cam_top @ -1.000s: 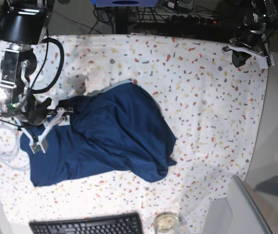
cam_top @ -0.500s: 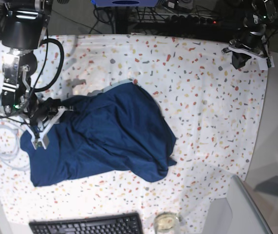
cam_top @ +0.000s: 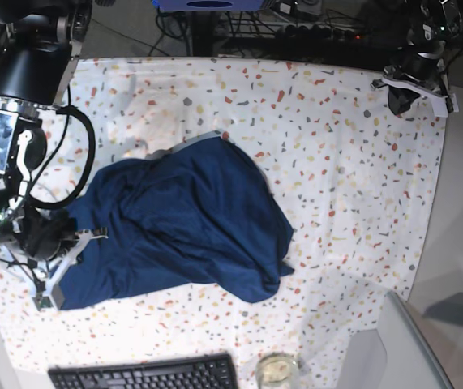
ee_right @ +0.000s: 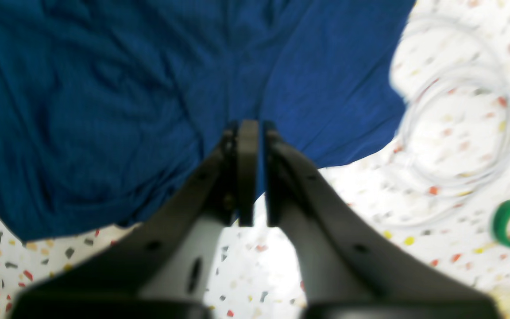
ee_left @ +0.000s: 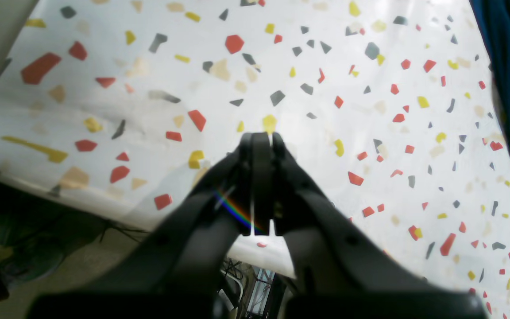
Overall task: Layout the t-shirt on the table in an organized manner, then fold the t-shirt properly
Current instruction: 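Grasp the shirt's bunched edge with the right gripper, then pull the grasped fabric with the right gripper toward the keyboard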
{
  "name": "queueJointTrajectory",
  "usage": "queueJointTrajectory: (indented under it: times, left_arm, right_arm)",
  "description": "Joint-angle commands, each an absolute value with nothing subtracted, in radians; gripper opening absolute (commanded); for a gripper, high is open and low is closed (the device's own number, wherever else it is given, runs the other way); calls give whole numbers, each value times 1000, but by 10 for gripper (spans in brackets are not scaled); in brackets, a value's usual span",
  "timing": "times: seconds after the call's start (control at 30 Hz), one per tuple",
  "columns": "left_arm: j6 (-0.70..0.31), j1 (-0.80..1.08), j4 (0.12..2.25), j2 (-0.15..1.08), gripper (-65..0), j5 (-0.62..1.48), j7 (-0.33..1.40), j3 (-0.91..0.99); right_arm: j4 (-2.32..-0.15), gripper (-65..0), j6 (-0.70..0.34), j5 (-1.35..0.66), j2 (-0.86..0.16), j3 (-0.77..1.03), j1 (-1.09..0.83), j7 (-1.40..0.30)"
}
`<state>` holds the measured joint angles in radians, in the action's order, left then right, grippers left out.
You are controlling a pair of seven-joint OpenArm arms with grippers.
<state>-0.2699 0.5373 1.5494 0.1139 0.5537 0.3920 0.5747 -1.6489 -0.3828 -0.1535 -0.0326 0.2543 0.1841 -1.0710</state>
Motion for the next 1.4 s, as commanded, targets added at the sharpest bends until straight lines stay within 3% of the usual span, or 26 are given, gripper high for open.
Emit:
queueJointTrajectory:
  times: [0.0,0.13,0.17,0.23,0.47,0.53,0.63,0.67,0.73,0.8,1.07,1.2,1.37]
  left_arm:
    - [-275,544,1569,122,-650,562,372,581]
    - [-275,544,1564,120,-650,562,372,581]
    - [-275,544,1564,120,-650,562,372,581]
    - [-275,542,1564,120,-650,562,372,579]
    - [-275,542,1563,124,-650,562,372,578]
    - [-275,542,1563,124,-650,562,372,578]
    - [-275,542,1563,124,-650,562,372,579]
    - [-275,542,1563,124,-650,562,372,579]
    - [-275,542,1563,124,-650,562,372,581]
    - [-275,542,1563,124,-650,562,372,581]
    - [-275,541,1563,124,-650,562,372,578]
    - [-275,541,1563,124,-650,562,372,578]
    - [-275,541,1563,124,-650,561,372,575]
  right_arm:
    - [-1649,-495,-381,-157,-36,268,179,-1084]
    - [-1554,-206,-387,-157,18,357,133,-1023]
    - [-1518,-164,-387,-157,25,372,125,-990]
    - [-1435,-155,-389,-159,28,387,120,-934]
    - [-1282,-218,-390,-159,25,384,125,-857]
    - [-1276,-330,-390,-159,25,384,125,-855]
    - [-1313,-627,-390,-159,27,386,119,-863]
    - [-1343,-650,-390,-159,28,386,111,-874]
    - [-1417,-617,-390,-159,31,384,97,-924]
    - [-1508,-650,-390,-159,33,384,94,-981]
    - [-1747,-650,-383,-154,24,292,231,-1167]
    - [-1698,-650,-383,-153,-1,202,384,-1133]
    - [-1406,-650,-381,-153,-47,104,576,-938]
